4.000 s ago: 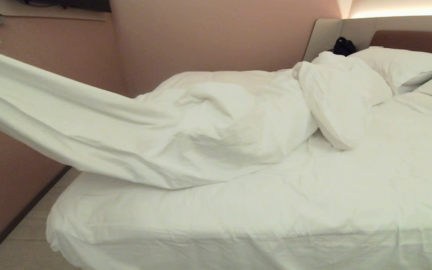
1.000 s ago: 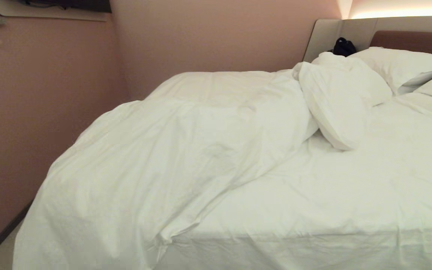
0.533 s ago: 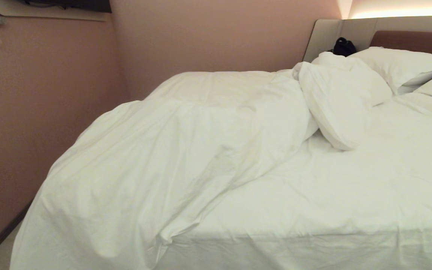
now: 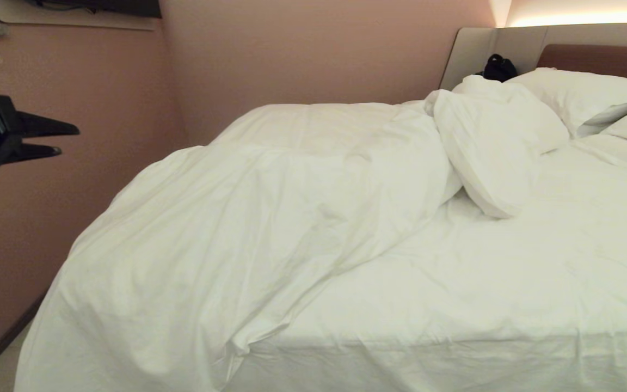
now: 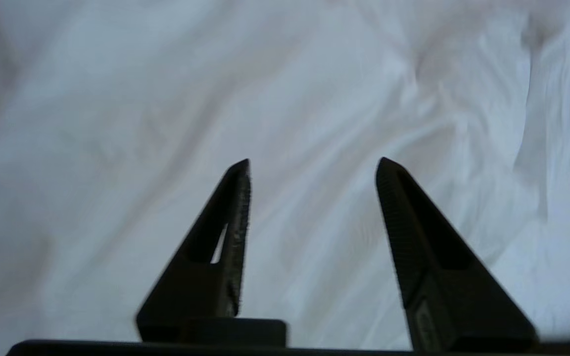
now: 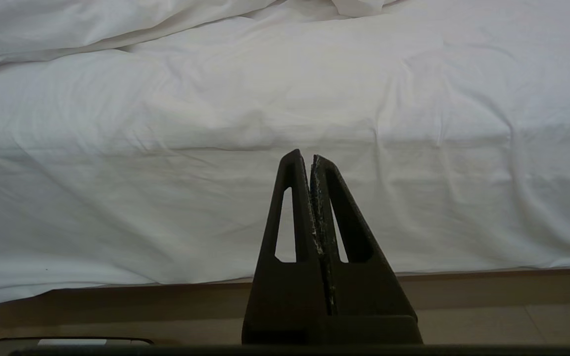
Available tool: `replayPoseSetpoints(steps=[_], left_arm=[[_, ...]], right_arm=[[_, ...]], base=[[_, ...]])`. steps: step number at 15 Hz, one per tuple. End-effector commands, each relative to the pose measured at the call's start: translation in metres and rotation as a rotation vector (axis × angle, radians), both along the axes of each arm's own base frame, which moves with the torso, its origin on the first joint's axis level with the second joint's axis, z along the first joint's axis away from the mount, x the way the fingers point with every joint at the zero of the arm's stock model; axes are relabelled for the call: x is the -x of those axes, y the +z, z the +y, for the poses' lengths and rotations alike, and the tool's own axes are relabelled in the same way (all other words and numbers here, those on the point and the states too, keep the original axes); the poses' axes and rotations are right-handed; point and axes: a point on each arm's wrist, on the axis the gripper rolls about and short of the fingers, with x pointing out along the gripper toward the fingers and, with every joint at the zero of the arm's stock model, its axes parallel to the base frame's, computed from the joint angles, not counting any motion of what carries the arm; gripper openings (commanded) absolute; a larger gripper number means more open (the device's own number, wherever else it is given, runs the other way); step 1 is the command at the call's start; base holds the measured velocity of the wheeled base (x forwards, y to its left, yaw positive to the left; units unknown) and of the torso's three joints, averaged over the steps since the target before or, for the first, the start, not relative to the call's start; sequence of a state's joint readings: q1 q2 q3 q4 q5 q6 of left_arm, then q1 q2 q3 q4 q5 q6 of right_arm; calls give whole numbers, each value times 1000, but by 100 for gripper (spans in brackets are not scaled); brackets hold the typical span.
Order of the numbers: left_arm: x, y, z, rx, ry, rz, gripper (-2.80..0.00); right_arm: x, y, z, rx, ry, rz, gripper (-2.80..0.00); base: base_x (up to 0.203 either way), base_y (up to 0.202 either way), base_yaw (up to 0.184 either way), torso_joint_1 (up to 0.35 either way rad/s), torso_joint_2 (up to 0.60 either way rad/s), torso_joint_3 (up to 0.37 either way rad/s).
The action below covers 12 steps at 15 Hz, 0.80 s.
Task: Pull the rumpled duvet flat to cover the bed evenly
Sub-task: Flatten the corners of the folded blanket
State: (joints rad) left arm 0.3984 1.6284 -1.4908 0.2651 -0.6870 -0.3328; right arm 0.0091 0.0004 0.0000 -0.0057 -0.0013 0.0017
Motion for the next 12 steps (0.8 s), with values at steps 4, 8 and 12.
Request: replayPoseSetpoints(steps=[4,8,12], left_arm=[[-31,-46,-59,-43,-249,115,-280],[-43,-74,-102,-106,-350,153,-280],[-54,-86,-124,-169,-304,178,-280]], right_arm=[[0,0,0,-1,1,-1,-280],[0,0,0,0,0,-1,-280],[0,0,0,-1,0,-1,-280]], base=[[0,0,0,0,0,0],[0,0,0,0,0,0],[0,0,0,0,0,0]])
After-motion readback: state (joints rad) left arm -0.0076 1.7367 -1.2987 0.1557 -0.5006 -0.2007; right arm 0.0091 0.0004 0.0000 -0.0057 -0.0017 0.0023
